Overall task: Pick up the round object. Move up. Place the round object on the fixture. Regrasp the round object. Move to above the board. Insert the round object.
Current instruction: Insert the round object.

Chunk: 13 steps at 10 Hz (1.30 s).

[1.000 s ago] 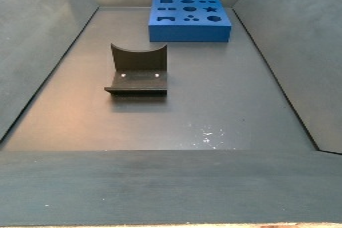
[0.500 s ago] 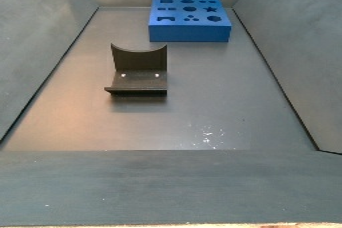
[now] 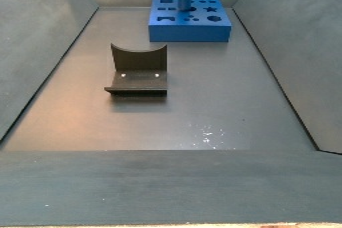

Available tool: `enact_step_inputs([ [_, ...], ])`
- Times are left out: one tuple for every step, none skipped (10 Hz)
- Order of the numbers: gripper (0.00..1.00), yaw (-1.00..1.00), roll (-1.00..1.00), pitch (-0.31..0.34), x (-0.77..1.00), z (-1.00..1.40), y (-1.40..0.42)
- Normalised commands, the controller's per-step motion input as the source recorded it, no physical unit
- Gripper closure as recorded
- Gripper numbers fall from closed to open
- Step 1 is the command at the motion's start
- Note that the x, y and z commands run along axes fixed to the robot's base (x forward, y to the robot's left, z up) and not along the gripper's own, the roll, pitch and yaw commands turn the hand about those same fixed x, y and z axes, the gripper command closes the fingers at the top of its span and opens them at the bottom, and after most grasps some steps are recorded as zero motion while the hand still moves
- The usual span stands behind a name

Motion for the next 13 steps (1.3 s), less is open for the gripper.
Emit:
enact_step_inputs([
  [1.0, 0.0, -0.16, 0.003, -0.23, -0.29, -0.02],
  [1.0, 0.0, -0.13, 0.0, -0.24, -0.08, -0.08],
  [1.0, 0.0, -0.08, 0.0, -0.2, 0.0, -0.09],
  [1.0, 0.0, -0.1, 0.0, -0.25, -0.11, -0.08],
  [1.0, 0.0, -0.18, 0.0, -0.15, -0.2, -0.15],
  [1.0, 0.0, -0.25, 0.0, -0.07, -0.26, -0.2],
  [1.0, -0.01, -0.33, 0.0, -0.09, -0.27, -0.21],
  [1.0, -0.01, -0.35, 0.0, -0.01, -0.29, -0.21],
  [1.0, -0.07, -0.13, 0.0, 0.03, -0.71, -0.2],
  [1.0, -0.08, 0.0, 0.0, 0.12, -0.96, -0.25],
  [1.0, -0.08, 0.01, 0.004, 0.12, -0.89, -0.26],
  [1.0, -0.07, 0.02, 0.014, 0.08, -0.71, -0.23],
  [1.0, 0.0, 0.02, 0.0, -0.05, -0.14, -0.09],
])
